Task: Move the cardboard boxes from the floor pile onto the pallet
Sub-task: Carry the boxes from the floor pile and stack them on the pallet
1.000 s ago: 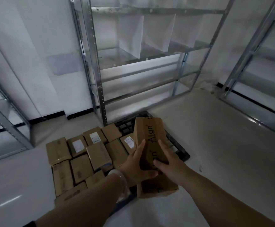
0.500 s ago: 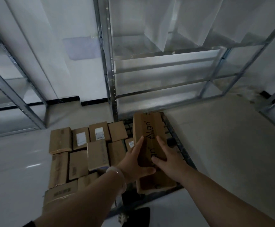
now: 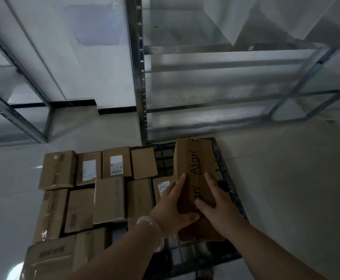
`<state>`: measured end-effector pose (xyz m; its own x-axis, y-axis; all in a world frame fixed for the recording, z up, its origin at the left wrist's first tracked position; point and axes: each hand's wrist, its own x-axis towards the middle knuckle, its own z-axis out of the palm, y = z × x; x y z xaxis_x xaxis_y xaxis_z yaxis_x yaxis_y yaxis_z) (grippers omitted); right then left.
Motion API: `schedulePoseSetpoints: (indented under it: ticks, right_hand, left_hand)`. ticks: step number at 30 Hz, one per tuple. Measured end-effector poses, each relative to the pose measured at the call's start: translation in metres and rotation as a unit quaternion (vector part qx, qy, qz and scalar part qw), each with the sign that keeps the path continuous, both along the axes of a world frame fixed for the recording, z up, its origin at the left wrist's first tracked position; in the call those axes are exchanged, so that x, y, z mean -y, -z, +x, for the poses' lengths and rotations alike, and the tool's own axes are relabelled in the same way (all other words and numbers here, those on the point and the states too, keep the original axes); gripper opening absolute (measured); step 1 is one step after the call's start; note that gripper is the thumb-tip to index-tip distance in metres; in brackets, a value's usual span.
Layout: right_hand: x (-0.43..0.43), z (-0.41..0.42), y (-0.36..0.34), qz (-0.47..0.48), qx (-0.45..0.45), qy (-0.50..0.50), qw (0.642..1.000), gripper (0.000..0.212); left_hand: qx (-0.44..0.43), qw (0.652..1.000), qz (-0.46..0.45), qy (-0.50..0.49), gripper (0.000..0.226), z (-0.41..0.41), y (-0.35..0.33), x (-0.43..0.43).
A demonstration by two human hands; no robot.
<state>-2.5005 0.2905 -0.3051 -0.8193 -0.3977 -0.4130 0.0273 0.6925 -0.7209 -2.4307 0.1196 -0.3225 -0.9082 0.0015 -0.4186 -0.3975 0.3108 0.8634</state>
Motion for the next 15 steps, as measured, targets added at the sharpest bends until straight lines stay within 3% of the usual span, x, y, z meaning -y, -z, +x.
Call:
schedulePoseSetpoints:
  ticks: [15]
  right_hand:
    - [0.046, -0.214, 0.163, 0.005, 0.048, -0.112, 0.993, 0.089]
  left_hand:
    - [0.051, 0.989, -0.004, -0.138, 0.123, -0.179, 0.159, 0.019]
